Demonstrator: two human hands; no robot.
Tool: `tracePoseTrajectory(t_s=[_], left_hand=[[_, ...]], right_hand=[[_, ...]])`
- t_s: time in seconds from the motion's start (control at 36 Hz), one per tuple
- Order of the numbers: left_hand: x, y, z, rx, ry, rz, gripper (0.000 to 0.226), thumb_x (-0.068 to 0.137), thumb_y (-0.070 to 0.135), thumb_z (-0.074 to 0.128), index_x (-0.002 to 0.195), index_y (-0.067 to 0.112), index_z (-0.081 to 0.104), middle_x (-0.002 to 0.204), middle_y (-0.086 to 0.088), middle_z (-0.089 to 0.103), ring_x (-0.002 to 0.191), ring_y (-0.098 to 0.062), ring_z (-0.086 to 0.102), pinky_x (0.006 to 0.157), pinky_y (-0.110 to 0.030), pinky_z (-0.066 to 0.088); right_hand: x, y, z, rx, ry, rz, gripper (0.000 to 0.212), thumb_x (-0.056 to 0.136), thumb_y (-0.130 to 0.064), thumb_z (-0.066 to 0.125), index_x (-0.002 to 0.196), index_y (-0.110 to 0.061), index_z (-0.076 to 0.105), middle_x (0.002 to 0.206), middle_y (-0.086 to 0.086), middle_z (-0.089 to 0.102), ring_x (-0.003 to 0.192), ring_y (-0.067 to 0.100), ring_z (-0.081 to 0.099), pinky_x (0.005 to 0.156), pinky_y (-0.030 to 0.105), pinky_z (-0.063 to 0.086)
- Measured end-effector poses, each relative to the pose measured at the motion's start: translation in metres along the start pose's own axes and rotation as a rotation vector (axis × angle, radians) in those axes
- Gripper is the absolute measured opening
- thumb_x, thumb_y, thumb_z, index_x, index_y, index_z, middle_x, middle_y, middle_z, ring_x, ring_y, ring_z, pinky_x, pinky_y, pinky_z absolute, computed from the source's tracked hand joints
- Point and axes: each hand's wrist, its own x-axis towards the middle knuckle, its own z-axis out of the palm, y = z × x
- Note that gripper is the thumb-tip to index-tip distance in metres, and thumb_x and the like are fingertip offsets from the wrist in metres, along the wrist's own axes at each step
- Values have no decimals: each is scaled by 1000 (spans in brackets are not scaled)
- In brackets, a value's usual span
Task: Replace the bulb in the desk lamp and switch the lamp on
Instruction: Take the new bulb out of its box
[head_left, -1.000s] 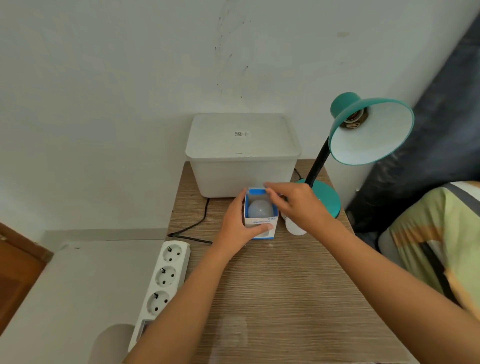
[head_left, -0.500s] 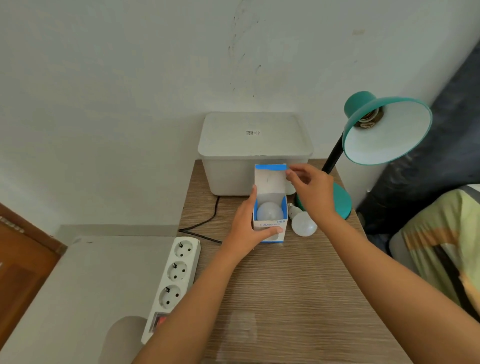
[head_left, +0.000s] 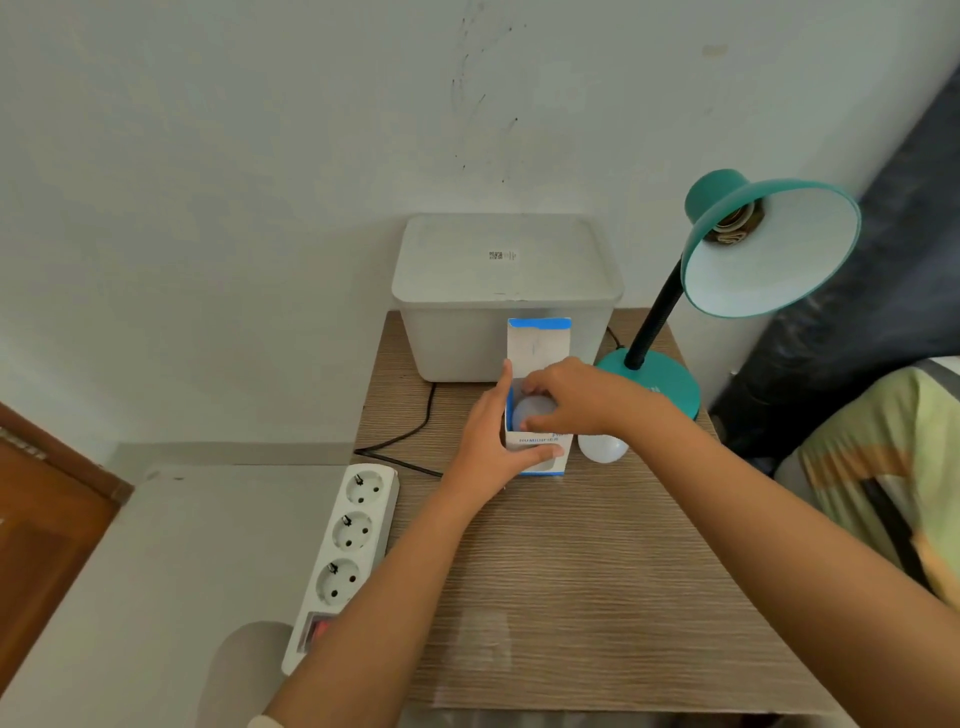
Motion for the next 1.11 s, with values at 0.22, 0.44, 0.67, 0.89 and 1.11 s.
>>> tracePoseTrajectory(t_s=[0.22, 0.44, 0.67, 0.89, 1.11], left_hand=[[2, 0, 0, 26, -4, 0, 116, 66, 38, 83, 147, 42, 0, 146, 5, 33, 131, -12, 37, 104, -38, 41], [2, -1, 0, 20, -4, 15, 117, 66, 34, 84, 147, 37, 0, 140, 6, 36, 124, -5, 36, 99, -24, 35], [3, 1, 1, 17, -36, 6, 117, 66, 35, 84, 149, 34, 2, 143, 5, 34, 126, -6, 33, 101, -27, 35], [2, 1, 1, 11, -40, -13, 115, 66, 38, 83, 149, 36, 4, 144, 5, 34, 130, -11, 35, 107, -38, 38], [2, 1, 1, 17, -42, -14, 117, 66, 37, 83, 149, 35, 1, 143, 4, 35, 129, -12, 35, 105, -35, 36]], right_hand=[[-5, -2, -4, 148, 67, 3, 26, 74, -21, 67, 97, -8, 67, 91, 13, 68, 78, 20, 58, 66, 29, 47], [-18, 0, -6, 212, 169, -37, 42, 76, -24, 69, 117, -16, 61, 113, 3, 62, 103, 18, 56, 89, 32, 49], [-23, 3, 3, 205, 206, -21, 46, 78, -31, 66, 122, -24, 54, 114, -1, 50, 104, 13, 47, 87, 27, 40], [-34, 0, 6, 206, 242, -36, 37, 89, -34, 52, 125, -30, 50, 112, -8, 35, 100, 16, 49, 87, 31, 46], [-40, -3, 9, 207, 229, -25, 49, 83, -41, 60, 127, -26, 42, 118, -3, 37, 103, 13, 44, 88, 29, 43]])
